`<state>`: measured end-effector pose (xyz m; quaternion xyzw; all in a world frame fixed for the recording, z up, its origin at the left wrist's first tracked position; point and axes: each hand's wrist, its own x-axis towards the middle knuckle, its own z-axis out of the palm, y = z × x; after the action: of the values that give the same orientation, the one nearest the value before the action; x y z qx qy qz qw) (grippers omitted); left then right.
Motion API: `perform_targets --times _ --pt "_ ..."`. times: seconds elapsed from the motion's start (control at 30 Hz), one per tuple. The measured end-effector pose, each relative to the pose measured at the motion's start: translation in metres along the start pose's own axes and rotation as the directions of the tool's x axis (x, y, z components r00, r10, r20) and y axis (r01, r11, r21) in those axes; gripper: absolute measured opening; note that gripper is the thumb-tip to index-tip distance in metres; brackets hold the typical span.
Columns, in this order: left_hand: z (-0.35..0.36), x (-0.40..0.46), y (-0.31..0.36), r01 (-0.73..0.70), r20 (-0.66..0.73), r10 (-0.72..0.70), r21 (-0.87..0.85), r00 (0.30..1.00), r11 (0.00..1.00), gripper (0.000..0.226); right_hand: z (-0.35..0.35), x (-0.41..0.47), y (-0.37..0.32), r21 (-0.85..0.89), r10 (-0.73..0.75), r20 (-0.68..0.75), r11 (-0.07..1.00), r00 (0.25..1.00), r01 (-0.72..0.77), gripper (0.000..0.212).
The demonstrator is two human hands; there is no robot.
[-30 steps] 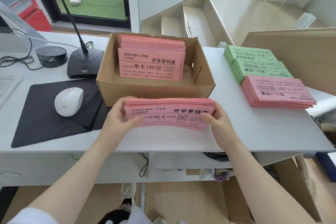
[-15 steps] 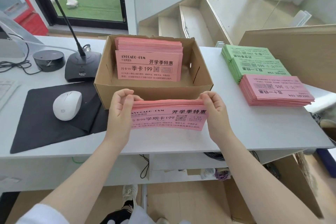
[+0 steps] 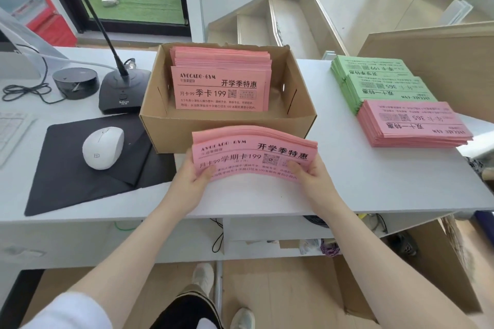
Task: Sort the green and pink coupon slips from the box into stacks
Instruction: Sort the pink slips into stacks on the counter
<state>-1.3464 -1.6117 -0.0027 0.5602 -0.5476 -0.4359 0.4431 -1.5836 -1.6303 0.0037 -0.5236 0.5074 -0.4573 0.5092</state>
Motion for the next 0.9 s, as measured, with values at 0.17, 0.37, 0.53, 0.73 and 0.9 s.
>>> perform_targets --times 0.17,0.37,0.53,0.73,0.9 --pt "-0.001 0.006 0.006 -0.073 0.045 0.071 0.047 0.996 0.996 0.030 -0.010 -0.003 -0.003 -0.018 0.059 -0.088 0.998 0.994 -0.061 0.035" --pt "0.000 0.032 0.067 -0.400 0.292 0.354 0.117 0.889 0.909 0.034 -0.036 -0.017 -0.033 -0.279 0.005 -0.372 0.953 0.928 -0.117 0.077" --pt "0.036 0.050 0.106 -0.576 0.470 0.457 0.143 0.755 0.805 0.028 -0.045 -0.031 -0.077 -0.527 -0.202 -0.289 0.849 0.936 0.020 0.065" --pt "0.097 0.055 0.147 -0.695 0.580 0.515 0.129 0.632 0.707 0.025 -0.070 -0.040 -0.118 -0.567 -0.297 -0.216 0.814 0.930 0.128 0.030" --pt "0.161 0.059 0.153 -0.047 0.612 0.118 -0.131 0.782 0.990 0.009 -0.125 -0.047 -0.099 -0.218 -0.197 -0.507 0.971 0.839 0.097 0.015"
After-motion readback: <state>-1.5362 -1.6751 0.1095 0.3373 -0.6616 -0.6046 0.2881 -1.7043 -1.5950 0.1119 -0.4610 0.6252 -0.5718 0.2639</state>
